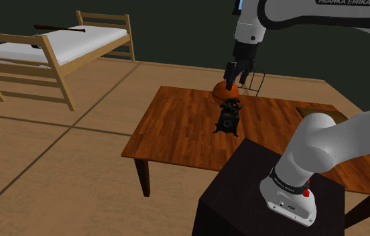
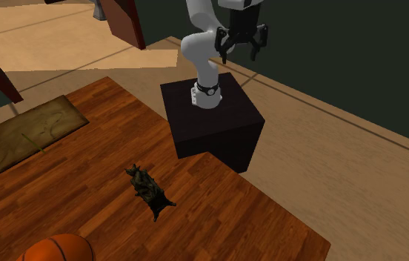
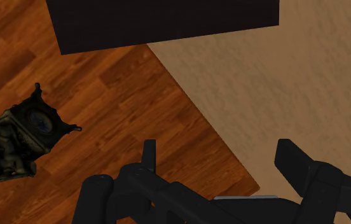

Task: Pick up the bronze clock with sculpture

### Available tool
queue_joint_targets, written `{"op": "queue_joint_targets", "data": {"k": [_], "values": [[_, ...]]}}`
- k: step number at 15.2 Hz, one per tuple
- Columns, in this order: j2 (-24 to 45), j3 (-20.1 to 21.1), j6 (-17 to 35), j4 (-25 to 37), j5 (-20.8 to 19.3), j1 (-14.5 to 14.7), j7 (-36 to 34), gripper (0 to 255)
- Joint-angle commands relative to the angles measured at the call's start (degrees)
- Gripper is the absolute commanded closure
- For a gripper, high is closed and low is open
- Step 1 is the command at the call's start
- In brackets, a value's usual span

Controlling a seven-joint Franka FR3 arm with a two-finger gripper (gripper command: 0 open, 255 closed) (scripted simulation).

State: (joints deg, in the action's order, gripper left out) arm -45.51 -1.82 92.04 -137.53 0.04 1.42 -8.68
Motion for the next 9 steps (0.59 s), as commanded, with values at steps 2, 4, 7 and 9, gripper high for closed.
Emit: {"op": "queue_joint_targets", "data": {"k": [2, 4, 7, 9], "values": [[-0.3, -1.4, 1.1, -1.1, -0.8, -0.3, 1.8, 0], [-0.7, -4.3, 3.3, -3.1, -2.4, -0.9, 5.5, 0], [-0.3, -8.9, 7.0, -5.4, -4.7, -1.9, 11.0, 0], [0.5, -12.0, 9.5, -6.5, -6.2, -2.5, 14.7, 0]]}}
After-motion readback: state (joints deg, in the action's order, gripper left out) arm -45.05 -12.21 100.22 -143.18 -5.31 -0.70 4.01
